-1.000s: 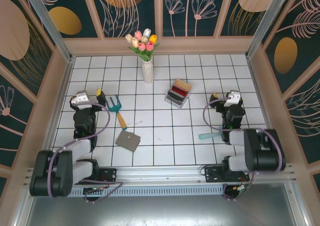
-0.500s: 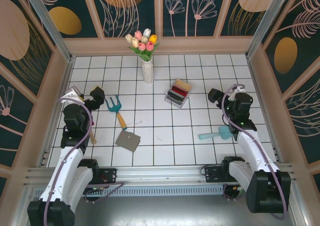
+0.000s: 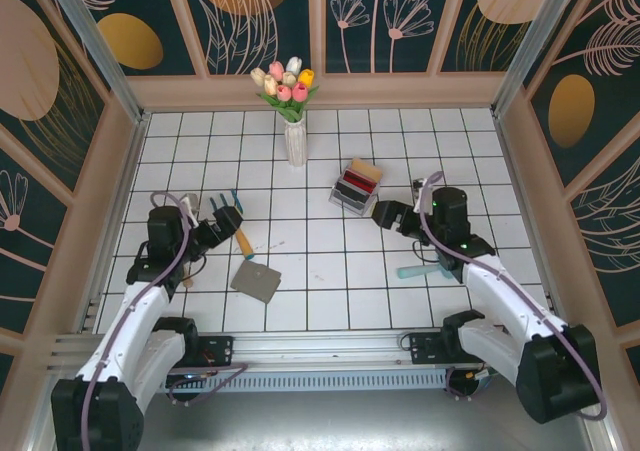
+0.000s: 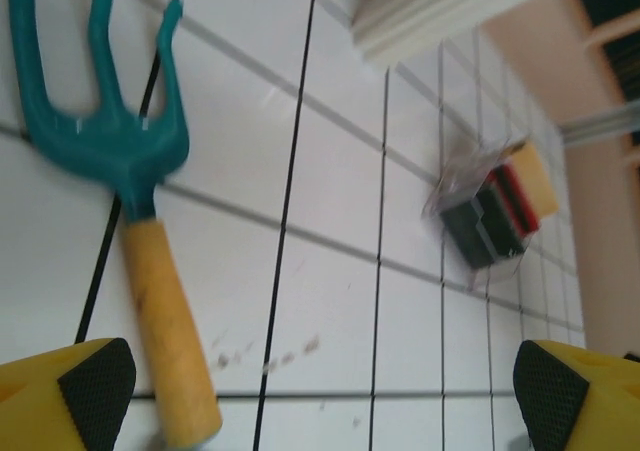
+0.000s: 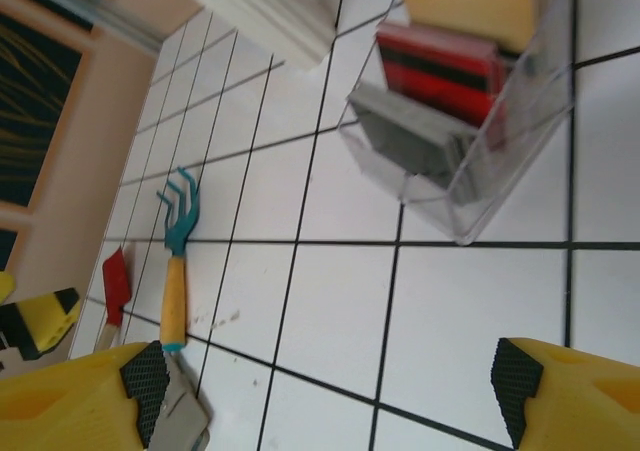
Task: Put the credit cards into the card holder
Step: Move the card holder to the bottom-center of the table.
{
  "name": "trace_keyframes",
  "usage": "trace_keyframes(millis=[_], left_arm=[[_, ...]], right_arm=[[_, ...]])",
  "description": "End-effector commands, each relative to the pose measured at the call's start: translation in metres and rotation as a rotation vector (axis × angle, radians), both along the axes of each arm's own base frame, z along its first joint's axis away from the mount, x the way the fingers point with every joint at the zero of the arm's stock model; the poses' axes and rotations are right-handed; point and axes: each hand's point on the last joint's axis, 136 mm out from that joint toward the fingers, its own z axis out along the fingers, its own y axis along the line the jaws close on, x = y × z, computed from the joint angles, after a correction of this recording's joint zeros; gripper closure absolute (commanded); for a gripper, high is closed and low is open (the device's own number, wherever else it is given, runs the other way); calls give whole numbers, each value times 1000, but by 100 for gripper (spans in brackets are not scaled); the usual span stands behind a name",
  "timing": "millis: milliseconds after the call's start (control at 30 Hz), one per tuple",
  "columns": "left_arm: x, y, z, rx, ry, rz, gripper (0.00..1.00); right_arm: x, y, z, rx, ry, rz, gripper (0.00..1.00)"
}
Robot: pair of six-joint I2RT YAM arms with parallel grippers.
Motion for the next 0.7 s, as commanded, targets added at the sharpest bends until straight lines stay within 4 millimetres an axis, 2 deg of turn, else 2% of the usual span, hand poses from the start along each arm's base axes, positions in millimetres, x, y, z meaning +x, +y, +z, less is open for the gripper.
trace_keyframes(millis=[0,67,200,333,500,667], left_arm=[[-18,-21,-10,28,111,-111,1],[-29,-29,-23,73,199,-145,2],[-52,-48,-36,112,290,-212,2],[-58,-53,-51,142,324,-220,2],[-62,-83,-56,82,320,-294,1],[-81,-95,-77,123,397,-353,1]], right_arm=[[7,19,9,-16,-6,20,16],[9,30,8,-47,-4,28,17],[9,46,2,-87,3,37,18],[9,55,-6,-105,20,40,18],[10,62,-13,-116,43,45,19],[11,58,-24,-138,76,11,22]])
